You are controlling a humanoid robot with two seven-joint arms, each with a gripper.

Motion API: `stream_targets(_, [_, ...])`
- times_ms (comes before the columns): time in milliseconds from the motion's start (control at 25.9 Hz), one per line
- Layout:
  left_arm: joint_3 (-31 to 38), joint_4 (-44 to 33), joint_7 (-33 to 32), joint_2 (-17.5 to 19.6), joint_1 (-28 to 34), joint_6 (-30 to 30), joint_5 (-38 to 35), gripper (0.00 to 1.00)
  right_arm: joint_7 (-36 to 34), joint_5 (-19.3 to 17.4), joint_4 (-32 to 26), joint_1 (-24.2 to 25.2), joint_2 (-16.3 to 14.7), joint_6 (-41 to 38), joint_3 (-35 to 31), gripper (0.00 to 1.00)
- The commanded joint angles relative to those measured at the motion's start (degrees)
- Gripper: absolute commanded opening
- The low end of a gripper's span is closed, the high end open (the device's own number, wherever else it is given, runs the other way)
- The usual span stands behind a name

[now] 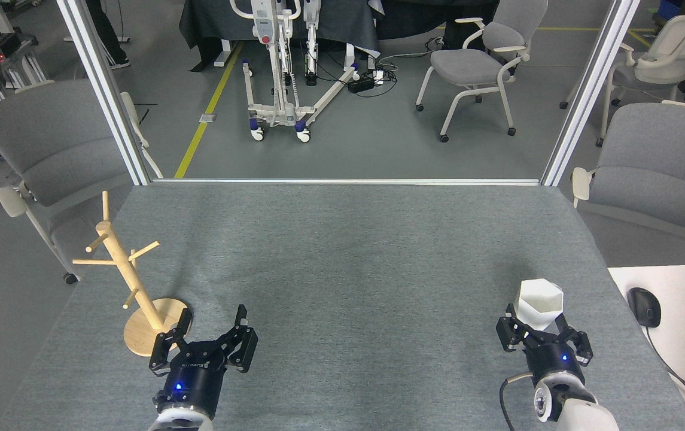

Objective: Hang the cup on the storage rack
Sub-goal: 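Close the right gripper on the white cup and lift it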

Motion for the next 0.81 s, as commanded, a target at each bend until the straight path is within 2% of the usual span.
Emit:
stream_targets(0, [0.03, 0.31, 0.05, 0.12, -0.04, -0.03, 0.00, 1.00, -0.01, -0.21, 0.01, -0.08, 0.47, -0.01, -0.16, 0.99])
stream_targets(271, [0.03, 0.31, 0.05, 0.21, -0.39, -0.03, 0.00, 1.00, 0.08, -0.38, 0.01, -0.08, 0.56, 0.34, -0.87, 0.99])
stream_targets(541, [0.03, 0.31, 0.05, 0.12, -0.92, -0.38, 0.00, 1.00, 0.08, -0.47, 0.53, -0.26, 0.56, 3.85, -1.13, 0.99])
stream_targets(657, [0.03, 0.39, 0.14, 0.12, -1.01, -0.55, 0.00, 1.00, 0.08, -2.05, 0.62, -0.43, 0.73, 4.65, -1.66, 0.99])
stream_targets(773, [0.03, 0.39, 0.05, 0.12, -1.44, -0.55, 0.00, 1.00, -0.01, -2.84, 0.71, -1.22, 2.23, 5.70, -1.48, 0.99])
